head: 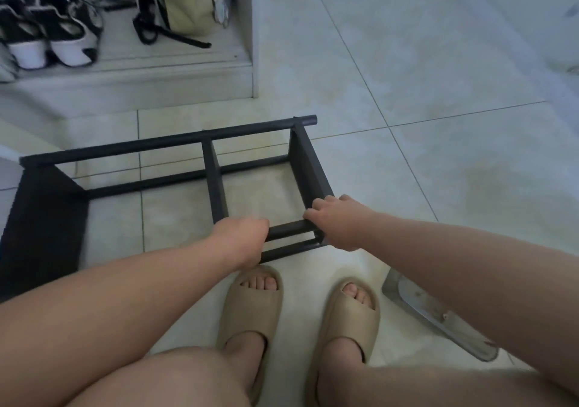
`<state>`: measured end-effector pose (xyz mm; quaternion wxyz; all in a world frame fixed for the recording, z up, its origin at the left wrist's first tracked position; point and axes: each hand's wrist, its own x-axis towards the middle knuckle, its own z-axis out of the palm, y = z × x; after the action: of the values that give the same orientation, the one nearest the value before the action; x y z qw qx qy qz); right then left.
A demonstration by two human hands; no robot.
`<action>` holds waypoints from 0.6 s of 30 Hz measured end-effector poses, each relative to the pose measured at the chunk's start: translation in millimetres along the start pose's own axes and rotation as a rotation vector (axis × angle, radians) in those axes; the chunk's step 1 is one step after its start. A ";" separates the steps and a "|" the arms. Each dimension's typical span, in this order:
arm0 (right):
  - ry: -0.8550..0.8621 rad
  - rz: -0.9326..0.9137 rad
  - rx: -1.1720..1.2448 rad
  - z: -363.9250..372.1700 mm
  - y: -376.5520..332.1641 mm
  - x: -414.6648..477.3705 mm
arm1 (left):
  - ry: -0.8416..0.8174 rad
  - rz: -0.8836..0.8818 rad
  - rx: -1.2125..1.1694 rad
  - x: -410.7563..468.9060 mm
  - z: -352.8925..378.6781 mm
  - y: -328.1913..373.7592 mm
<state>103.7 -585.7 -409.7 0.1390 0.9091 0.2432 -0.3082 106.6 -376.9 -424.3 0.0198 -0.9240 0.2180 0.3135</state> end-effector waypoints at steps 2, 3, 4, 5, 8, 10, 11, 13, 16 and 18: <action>0.075 0.036 0.027 -11.3 0.1 -8.1 | 0.074 -0.022 -0.017 -5.6 -13.7 -6.8; 0.124 0.056 0.037 -15.5 0.7 -13.7 | 0.115 -0.019 -0.014 -8.7 -21.2 -10.5; 0.168 0.073 0.058 -19.2 1.3 -20.2 | 0.156 -0.011 -0.007 -12.0 -29.6 -14.0; 0.207 0.087 0.094 -23.3 1.7 -27.1 | 0.197 -0.003 -0.002 -16.2 -38.7 -17.6; 0.295 0.114 0.215 -40.3 0.9 -50.7 | 0.322 0.048 -0.031 -32.2 -68.2 -27.7; 0.335 0.139 0.242 -52.4 -1.1 -66.2 | 0.375 0.089 -0.046 -45.2 -83.6 -31.3; 0.338 0.157 0.250 -57.1 -2.9 -74.4 | 0.382 0.102 -0.039 -51.9 -89.9 -31.4; 0.329 0.203 0.248 -61.4 -9.0 -90.6 | 0.370 0.104 -0.006 -64.4 -99.5 -27.9; 0.338 0.253 0.219 -60.7 -20.0 -108.5 | 0.334 0.112 -0.010 -79.2 -105.6 -18.1; 0.357 0.278 0.222 -59.8 -24.9 -113.4 | 0.313 0.116 -0.040 -84.2 -105.9 -14.1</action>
<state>41.6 -581.0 -295.0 0.0341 0.9835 0.1013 -0.1456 113.2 -349.6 -291.1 -0.0509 -0.9476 0.2652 0.1706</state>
